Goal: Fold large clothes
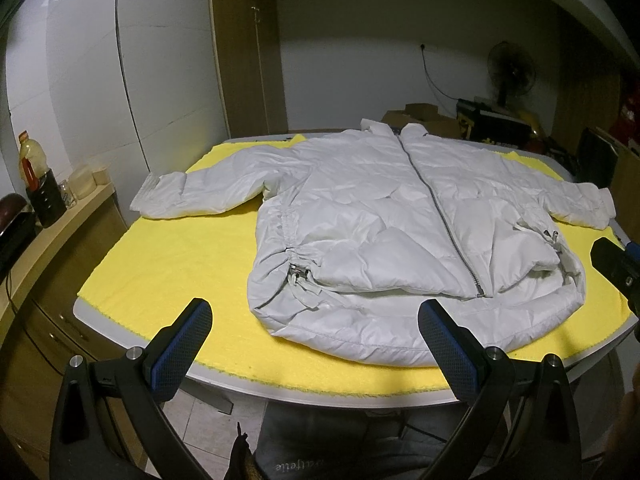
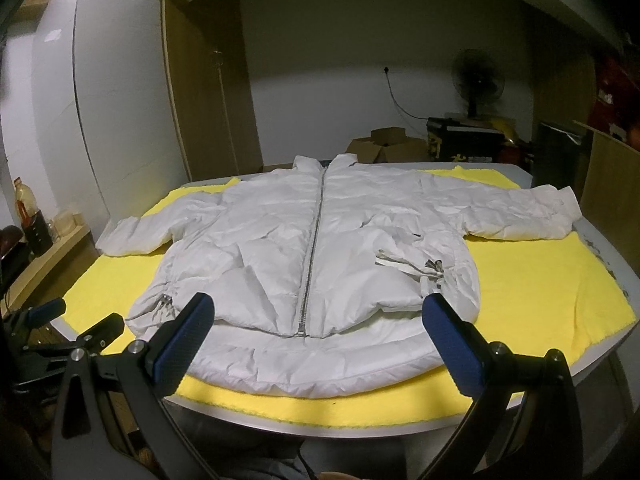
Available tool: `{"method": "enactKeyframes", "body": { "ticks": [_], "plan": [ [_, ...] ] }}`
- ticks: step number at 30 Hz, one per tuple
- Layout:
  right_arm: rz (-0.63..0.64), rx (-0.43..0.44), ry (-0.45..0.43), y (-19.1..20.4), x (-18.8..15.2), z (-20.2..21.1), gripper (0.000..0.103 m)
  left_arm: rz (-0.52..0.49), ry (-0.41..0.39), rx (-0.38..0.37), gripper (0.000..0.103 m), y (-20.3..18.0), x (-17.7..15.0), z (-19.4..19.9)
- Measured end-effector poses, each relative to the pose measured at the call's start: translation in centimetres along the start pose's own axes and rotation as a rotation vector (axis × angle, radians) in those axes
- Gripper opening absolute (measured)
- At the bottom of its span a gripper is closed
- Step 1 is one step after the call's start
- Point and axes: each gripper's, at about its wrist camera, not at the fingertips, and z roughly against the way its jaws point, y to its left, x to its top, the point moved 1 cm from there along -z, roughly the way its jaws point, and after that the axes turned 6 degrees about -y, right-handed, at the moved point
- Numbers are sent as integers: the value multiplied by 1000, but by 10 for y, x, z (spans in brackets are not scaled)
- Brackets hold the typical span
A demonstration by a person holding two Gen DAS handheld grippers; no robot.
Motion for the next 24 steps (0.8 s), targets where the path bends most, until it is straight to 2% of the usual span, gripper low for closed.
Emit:
{"method": "enactKeyframes", "body": {
  "ticks": [8, 12, 15, 17, 18, 20, 23, 24],
  "plan": [
    [0, 1, 3, 1, -1, -1, 103, -1, 8, -7, 103, 0, 0, -1],
    [0, 0, 7, 2, -2, -2, 103, 47, 32, -74, 103, 7, 1, -7],
    [6, -1, 18, 2, -5, -5, 103, 189, 106, -260, 103, 32, 7, -27],
    [13, -3, 27, 1, -9, -11, 103, 351, 163, -415, 103, 65, 13, -53],
    [16, -9, 32, -2, -11, -15, 103, 426, 193, -457, 103, 83, 16, -68],
    [17, -13, 47, -8, -14, -28, 103, 535, 208, -465, 103, 115, 21, -90],
    [-6, 10, 62, -22, -18, -48, 103, 686, 210, -399, 103, 170, 32, -138],
    [-14, 16, 68, -27, -18, -56, 103, 733, 215, -415, 103, 182, 35, -154]
  ]
}}
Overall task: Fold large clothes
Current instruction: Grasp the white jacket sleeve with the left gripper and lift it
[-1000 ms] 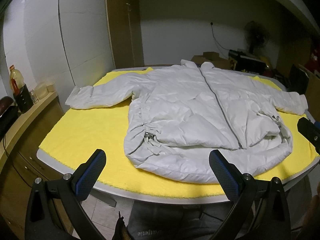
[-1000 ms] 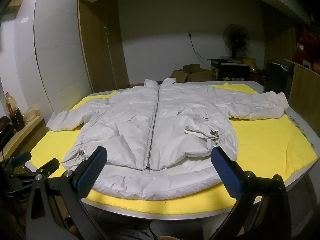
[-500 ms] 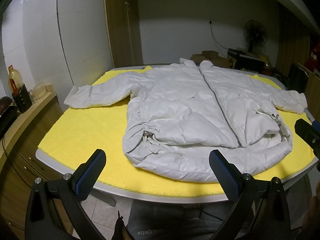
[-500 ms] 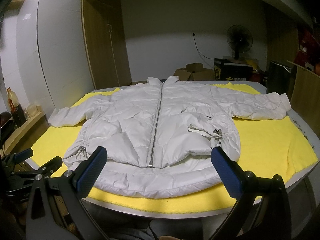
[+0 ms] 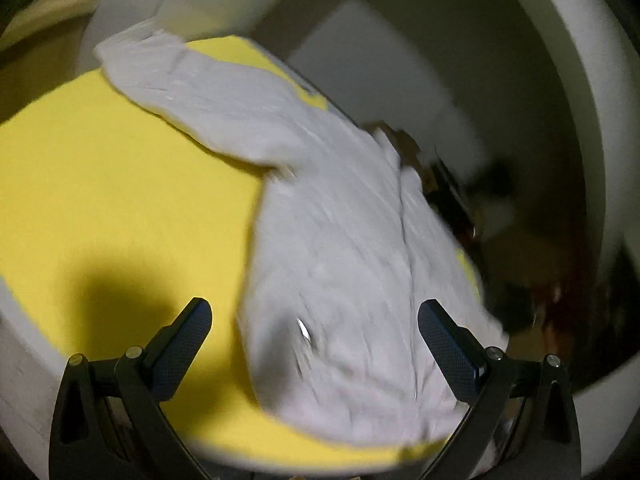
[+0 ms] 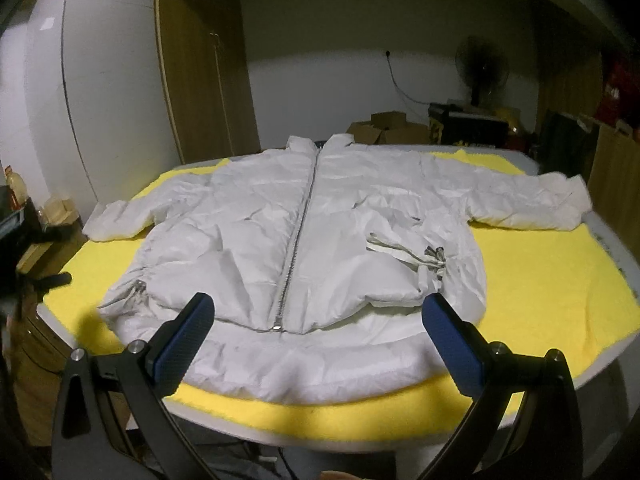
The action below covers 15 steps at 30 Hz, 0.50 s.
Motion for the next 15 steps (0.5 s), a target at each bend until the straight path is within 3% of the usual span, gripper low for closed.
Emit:
{"method": "enactKeyframes", "body": {
  "ticks": [5, 10, 15],
  "plan": [
    [-32, -6, 18, -21, 6, -24, 103, 246, 87, -87, 103, 39, 55, -68],
    [-49, -28, 43, -37, 7, -38, 103, 282, 91, 88, 103, 62, 88, -113],
    [-82, -48, 52, -56, 9, -42, 103, 317, 33, 82, 103, 88, 111, -119]
  ]
}}
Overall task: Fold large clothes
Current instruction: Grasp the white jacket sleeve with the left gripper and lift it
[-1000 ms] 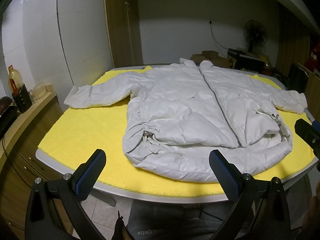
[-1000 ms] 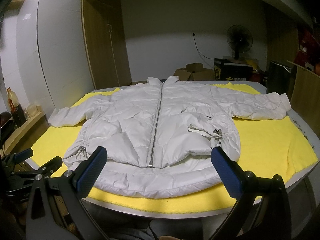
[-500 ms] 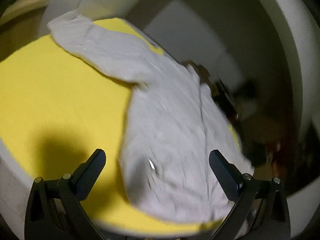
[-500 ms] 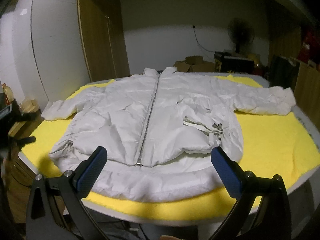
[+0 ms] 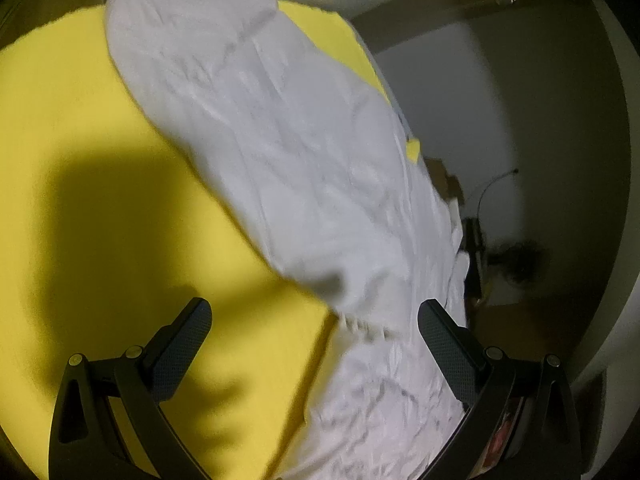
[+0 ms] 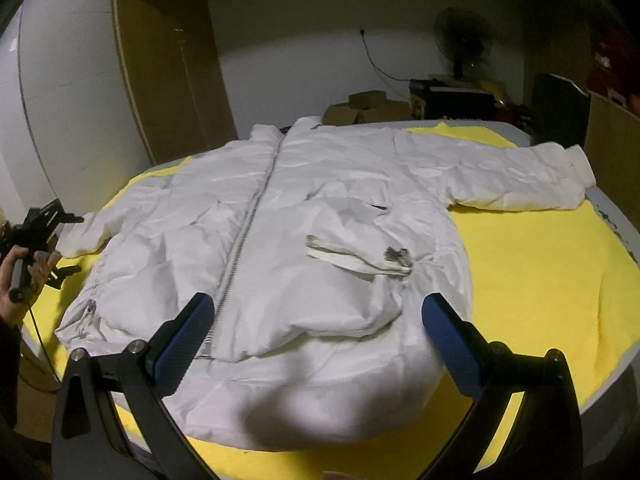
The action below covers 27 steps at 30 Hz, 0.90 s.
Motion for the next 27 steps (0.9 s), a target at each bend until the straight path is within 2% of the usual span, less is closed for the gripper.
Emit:
{"method": "enactKeyframes", "body": {
  "ticks": [8, 13, 22, 27],
  "plan": [
    [-3, 3, 4, -1, 11, -12, 103, 58, -45, -96, 102, 25, 37, -11],
    [19, 22, 20, 10, 11, -16, 103, 32, -85, -136, 103, 25, 58, -15],
    [43, -6, 11, 25, 21, -16, 103, 20, -128, -79, 102, 33, 98, -21],
    [70, -6, 3, 39, 24, -16, 103, 17, -164, -74, 101, 35, 106, -21]
  ]
}}
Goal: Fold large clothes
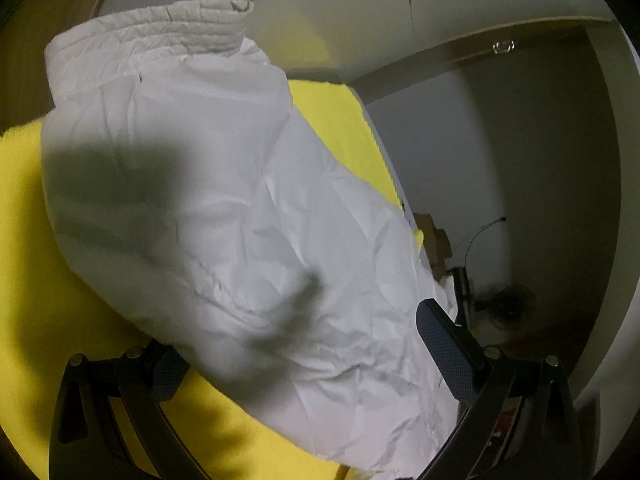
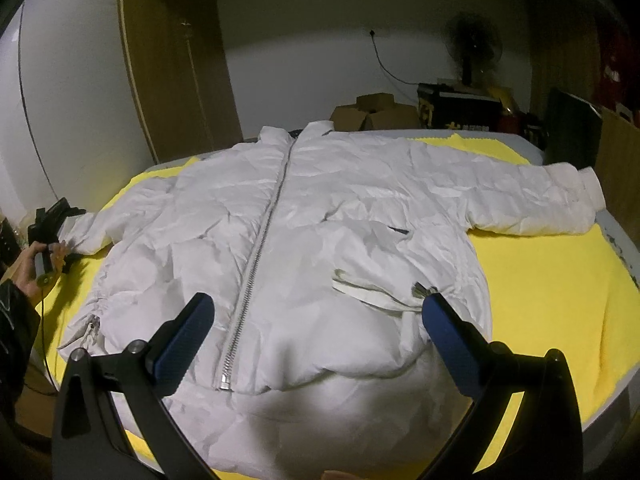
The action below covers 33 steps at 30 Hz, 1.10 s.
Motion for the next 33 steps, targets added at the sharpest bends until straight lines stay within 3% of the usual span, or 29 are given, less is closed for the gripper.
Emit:
{"method": "enactKeyframes", "body": {
  "ticks": [2, 4, 6, 8, 12, 15, 18, 22, 27, 30, 33],
  "plan": [
    [15, -3, 2, 5, 0, 0, 103, 8, -8, 2, 98, 2, 2, 1],
    [28, -12, 5, 10, 0, -1, 103, 7, -7, 15, 83, 6, 5, 0],
    [40, -20, 14, 13, 0, -2, 103, 7, -5, 48, 44, 14, 8, 0],
    [55, -44, 30, 17, 1, -6, 103, 7, 19, 88, 18, 24, 14, -2],
    [51, -10, 80, 32, 21, -20, 103, -42, 23, 61, 12, 24, 22, 4],
    [16, 149, 174, 59, 52, -47, 103, -215, -50, 99, 8, -7, 20, 17],
    [22, 170, 290, 101, 83, -100, 103, -347, -122, 128, 7, -42, 16, 30],
    [39, 145, 441, 164, 112, -194, 103, -476, -199, 154, 7, -92, 9, 51],
    [94, 29, 462, 242, 129, -305, 103, -567, -247, 184, 6, -132, -7, 67],
    [184, -29, 502, 280, 114, -352, 103, -616, -260, 214, 6, -149, -15, 70],
    [261, -10, 621, 293, 84, -384, 103, -618, -225, 213, 6, -163, -25, 72]
  ]
}}
